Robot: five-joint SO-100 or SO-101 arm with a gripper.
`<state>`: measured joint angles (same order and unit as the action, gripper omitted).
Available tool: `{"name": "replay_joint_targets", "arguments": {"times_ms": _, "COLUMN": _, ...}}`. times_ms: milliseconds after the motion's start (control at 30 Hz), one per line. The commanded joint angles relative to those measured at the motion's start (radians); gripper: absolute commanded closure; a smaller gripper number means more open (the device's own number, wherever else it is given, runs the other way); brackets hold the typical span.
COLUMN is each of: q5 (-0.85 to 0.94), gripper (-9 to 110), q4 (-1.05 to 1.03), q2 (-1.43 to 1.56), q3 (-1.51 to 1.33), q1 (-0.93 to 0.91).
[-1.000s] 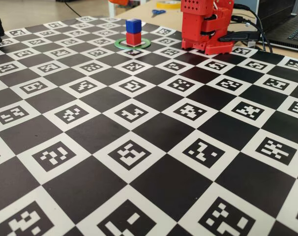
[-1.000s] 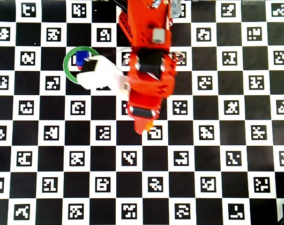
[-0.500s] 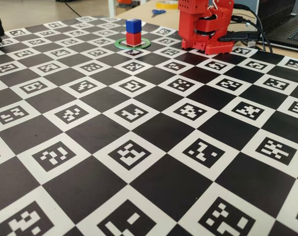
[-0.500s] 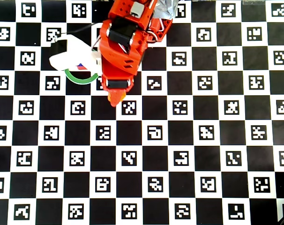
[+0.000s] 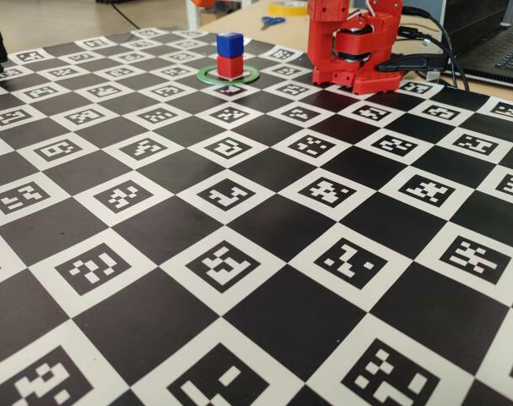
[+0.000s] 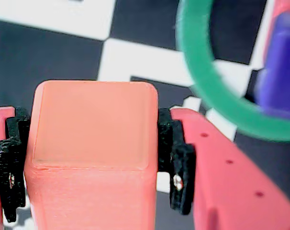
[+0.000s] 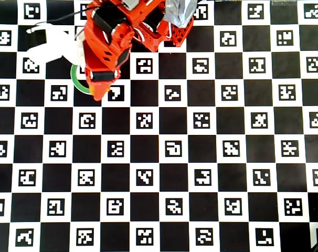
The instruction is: Grab the red cube then put it in the green circle then put the blue cube on top and finally the orange cube on top
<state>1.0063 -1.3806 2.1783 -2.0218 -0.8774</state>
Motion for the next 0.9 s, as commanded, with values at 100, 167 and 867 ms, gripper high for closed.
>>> {"name": "replay_joint_targets", "arguments": {"times_ms": 100, "q5": 0.101, "gripper": 98, "q4": -0.064, "q2": 0.035, "q3": 0.049, "q1": -0.13}}
{"name": "replay_joint_targets", "arguments": {"times_ms": 167, "q5": 0.123, "gripper": 98, "q4": -0.077, "q2": 0.031, "q3": 0.049, "q1": -0.155}}
{"name": "replay_joint_targets", "arguments": {"times_ms": 867, "q5": 0.141, "gripper": 98, "q4": -0.049, "q2": 0.06, "q3": -0.135, "q1": -0.175}}
